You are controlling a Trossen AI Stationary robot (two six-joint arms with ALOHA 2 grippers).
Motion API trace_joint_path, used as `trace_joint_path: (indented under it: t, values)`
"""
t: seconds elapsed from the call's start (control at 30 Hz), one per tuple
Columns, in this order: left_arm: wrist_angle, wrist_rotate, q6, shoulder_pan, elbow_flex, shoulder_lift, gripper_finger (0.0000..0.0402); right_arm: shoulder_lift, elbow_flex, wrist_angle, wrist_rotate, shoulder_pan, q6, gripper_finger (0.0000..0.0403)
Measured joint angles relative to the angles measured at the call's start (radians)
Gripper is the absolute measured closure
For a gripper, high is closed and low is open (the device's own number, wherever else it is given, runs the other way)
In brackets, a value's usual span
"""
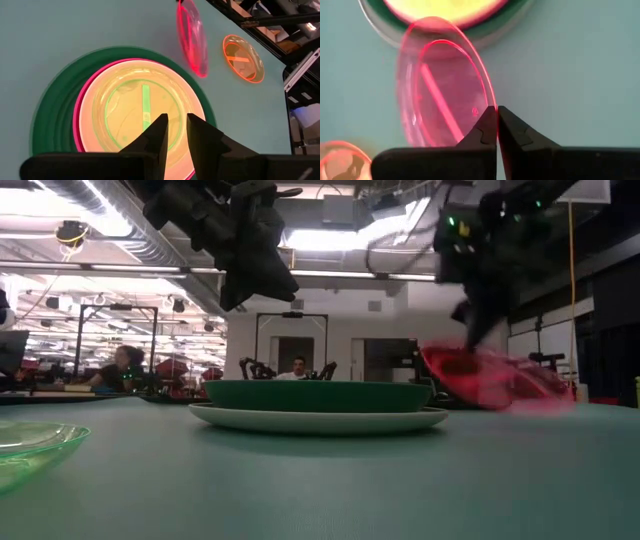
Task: Stack plastic plates
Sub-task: Stack the light pink plate on top of the light green plate
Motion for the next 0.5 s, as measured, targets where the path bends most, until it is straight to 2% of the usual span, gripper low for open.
trace_joint_path:
  t: [0.27,0.5]
  values:
    - [0.000,0.001,-0.002,-0.039,0.000,0.000,0.0337,0.000,0.173,0.034,-0.008,0.000,0.001,0.0403]
    - [-0.001,0.037,-0.003,-0.105,0.000,0.000,0.0337,0.008,0.202,0.235,-0.019,0.001,0.003,0.0403]
